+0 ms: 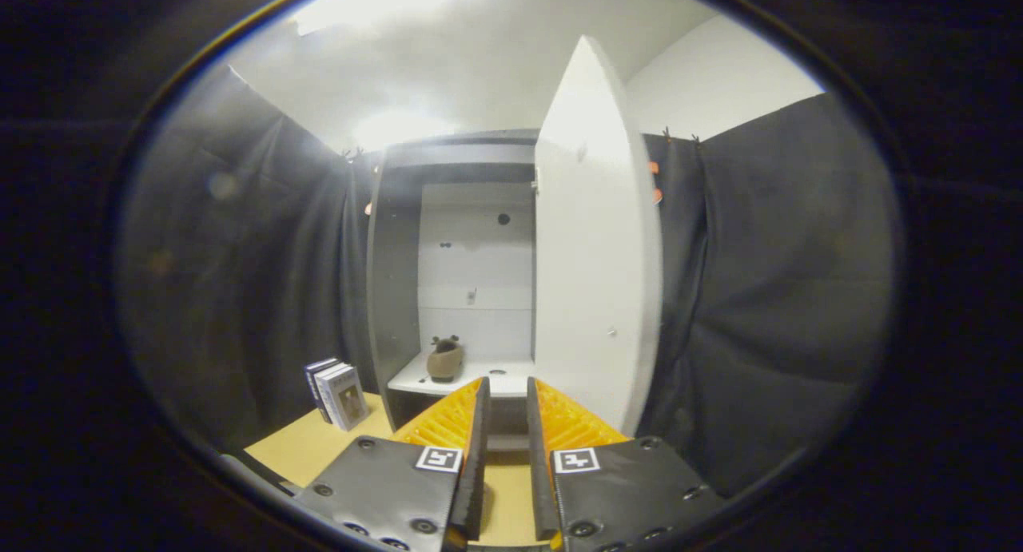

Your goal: Open the shoe cabinet door, grab the shoes and put them into the shoe cabinet, then close the shoe cabinet door.

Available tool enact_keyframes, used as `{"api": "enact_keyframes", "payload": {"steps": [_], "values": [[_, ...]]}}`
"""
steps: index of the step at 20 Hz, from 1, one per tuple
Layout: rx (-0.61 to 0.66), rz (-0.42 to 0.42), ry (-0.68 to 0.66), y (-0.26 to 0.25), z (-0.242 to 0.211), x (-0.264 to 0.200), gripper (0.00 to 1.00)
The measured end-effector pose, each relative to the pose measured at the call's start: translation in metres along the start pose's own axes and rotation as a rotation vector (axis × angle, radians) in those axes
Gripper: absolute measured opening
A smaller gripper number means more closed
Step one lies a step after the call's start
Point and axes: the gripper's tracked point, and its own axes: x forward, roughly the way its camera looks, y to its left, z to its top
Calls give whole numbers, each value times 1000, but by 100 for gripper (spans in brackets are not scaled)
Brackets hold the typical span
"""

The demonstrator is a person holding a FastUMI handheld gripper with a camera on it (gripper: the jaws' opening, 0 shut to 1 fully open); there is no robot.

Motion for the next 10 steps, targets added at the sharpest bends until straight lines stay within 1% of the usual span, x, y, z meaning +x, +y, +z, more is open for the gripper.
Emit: {"api": "enact_keyframes", "payload": {"steps": [2, 5, 8, 10], "values": [[13, -10, 38, 31, -30, 15, 29], [54, -29, 138, 70, -90, 36, 31], [87, -58, 214, 97, -145, 56, 33], [85, -77, 276, 106, -189, 64, 34]]}}
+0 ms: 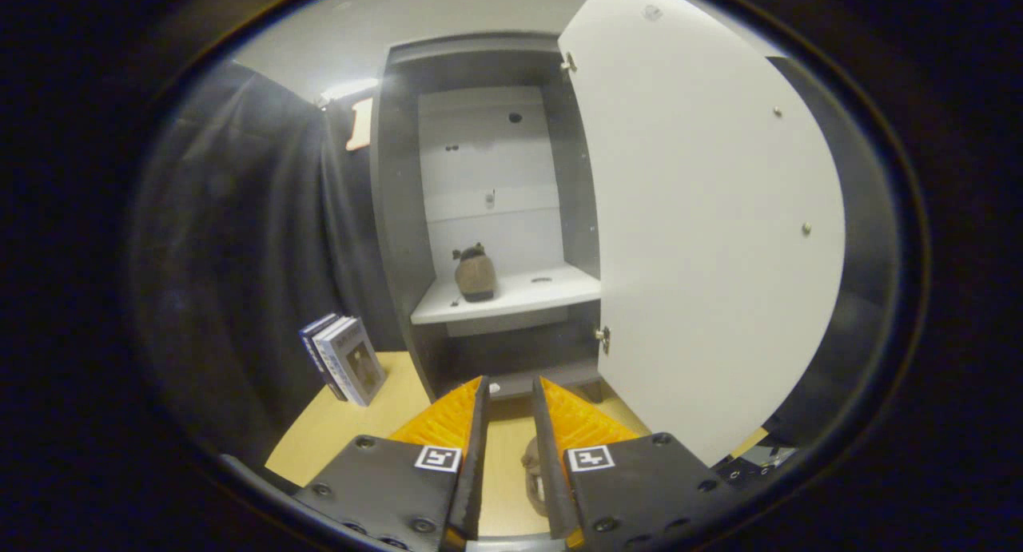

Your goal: Open the shoe cabinet door, grab the shoes and put them into the shoe cabinet, then close the shoe cabinet door.

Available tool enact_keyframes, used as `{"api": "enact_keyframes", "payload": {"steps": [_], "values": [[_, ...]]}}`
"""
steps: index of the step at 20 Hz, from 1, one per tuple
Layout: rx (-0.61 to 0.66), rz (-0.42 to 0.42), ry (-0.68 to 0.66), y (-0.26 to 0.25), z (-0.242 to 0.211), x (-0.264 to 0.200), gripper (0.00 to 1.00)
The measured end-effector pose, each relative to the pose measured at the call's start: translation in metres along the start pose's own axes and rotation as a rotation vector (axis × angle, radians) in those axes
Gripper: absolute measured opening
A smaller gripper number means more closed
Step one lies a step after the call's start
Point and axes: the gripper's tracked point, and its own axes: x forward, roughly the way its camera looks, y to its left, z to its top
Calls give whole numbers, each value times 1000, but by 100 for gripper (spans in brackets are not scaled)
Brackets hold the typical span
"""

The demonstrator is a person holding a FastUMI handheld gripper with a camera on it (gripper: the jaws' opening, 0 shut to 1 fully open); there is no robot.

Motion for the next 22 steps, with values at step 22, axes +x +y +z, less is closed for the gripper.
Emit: {"api": "enact_keyframes", "payload": {"steps": [22], "values": [[-54, -53, 453, -26, -278, 133, 35]]}}
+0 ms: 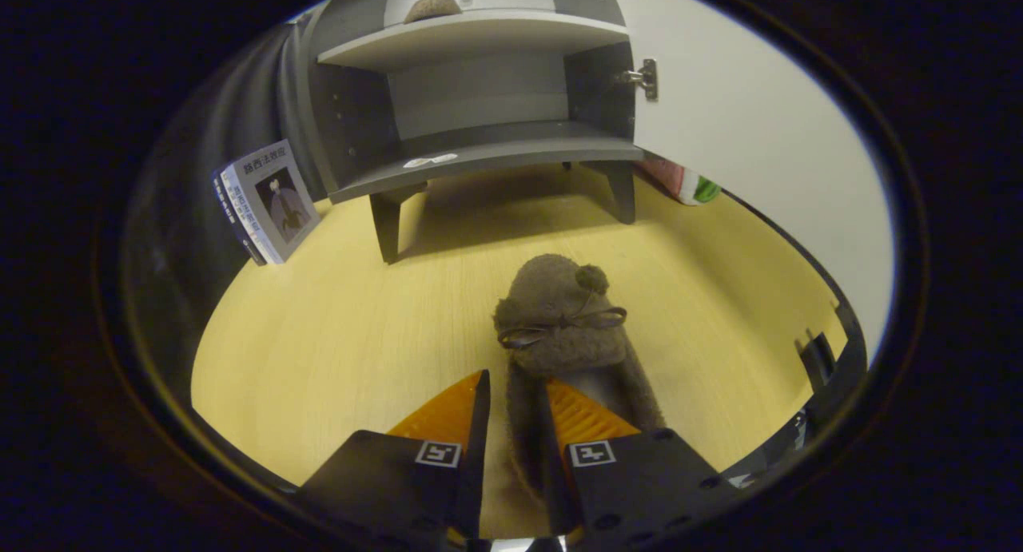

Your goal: Open the shoe cabinet door, grab the shoes and put them into the shoe cabinet, then close the shoe cabinet door.

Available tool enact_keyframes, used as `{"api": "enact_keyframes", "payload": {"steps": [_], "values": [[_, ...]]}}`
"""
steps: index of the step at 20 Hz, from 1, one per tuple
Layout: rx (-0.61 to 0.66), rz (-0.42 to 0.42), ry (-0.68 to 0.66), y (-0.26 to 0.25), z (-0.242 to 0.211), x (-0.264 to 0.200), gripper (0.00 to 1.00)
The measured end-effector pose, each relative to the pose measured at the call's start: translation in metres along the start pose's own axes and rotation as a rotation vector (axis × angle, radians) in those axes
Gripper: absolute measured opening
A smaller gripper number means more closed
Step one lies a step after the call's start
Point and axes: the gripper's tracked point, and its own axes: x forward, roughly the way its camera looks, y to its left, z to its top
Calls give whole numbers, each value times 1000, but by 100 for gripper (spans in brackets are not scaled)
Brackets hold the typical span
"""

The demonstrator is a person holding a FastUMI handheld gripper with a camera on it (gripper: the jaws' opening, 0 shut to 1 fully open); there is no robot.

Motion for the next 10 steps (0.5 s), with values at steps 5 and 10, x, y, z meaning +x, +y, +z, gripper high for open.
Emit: {"api": "enact_keyframes", "payload": {"steps": [5, 10], "values": [[-1, -18, 11, -4, 4, 20, 34], [-8, -18, -1, -4, 6, 31, 34]]}}
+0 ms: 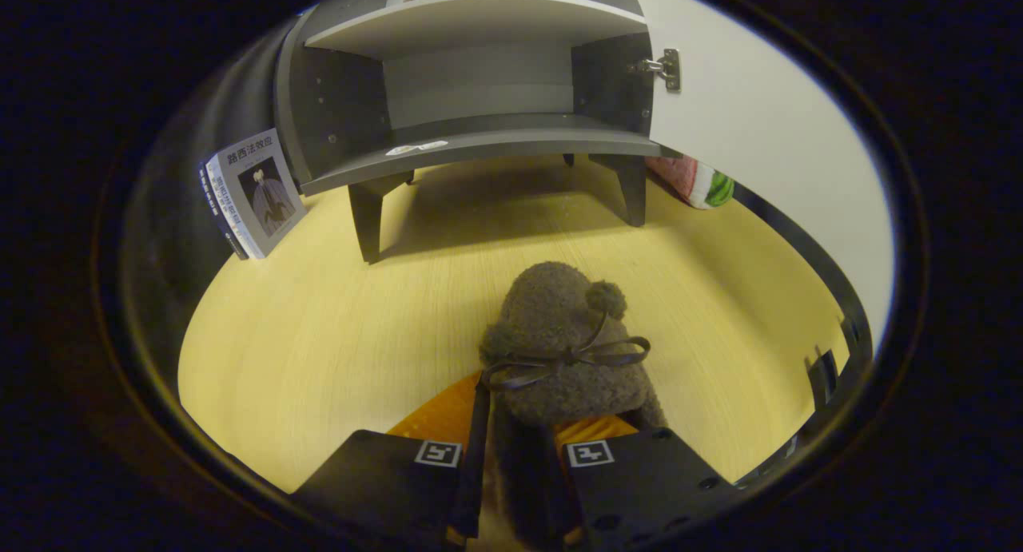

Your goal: Open the shoe cabinet door, grab the shoes and put them into the shoe cabinet, then close the shoe cabinet door.

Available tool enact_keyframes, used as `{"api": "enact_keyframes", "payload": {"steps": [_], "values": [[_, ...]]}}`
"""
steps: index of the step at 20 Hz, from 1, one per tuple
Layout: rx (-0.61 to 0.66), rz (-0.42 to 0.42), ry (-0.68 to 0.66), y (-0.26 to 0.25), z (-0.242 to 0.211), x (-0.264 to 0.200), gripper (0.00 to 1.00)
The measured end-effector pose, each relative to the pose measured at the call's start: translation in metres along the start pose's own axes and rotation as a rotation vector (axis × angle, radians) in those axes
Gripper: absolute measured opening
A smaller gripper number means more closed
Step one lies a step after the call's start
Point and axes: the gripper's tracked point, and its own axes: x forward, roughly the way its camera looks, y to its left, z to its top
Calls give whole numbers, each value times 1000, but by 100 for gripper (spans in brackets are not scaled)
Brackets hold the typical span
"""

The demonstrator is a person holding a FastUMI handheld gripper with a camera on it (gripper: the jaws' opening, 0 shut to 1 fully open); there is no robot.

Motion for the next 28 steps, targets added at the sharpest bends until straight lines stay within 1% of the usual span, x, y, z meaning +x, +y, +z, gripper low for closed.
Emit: {"api": "enact_keyframes", "payload": {"steps": [5, 8, 9, 10, 11, 12, 15, 16, 17, 18, 20, 21, 22, 28], "values": [[-21, -19, 15, -3, -1, 2, 32], [-15, -11, 20, -3, -2, 2, 31], [-3, -5, 16, -4, -1, 2, 31], [4, -26, 15, -9, -8, 5, 31], [7, -20, -18, -7, 1, 1, 31], [-6, -18, -18, -6, -1, 4, 17], [-30, -20, -24, -5, -1, 2, 19], [-23, -7, -31, -4, 0, 3, 19], [-12, -6, -33, -3, -4, 14, 19], [-11, -2, -27, -4, 0, 2, 6], [-37, -10, -27, -2, 0, 4, 6], [-51, -14, -21, -1, 2, 3, 3], [-61, -15, -19, -2, 2, 1, 3], [-83, -10, -26, -7, 15, -10, 3]]}}
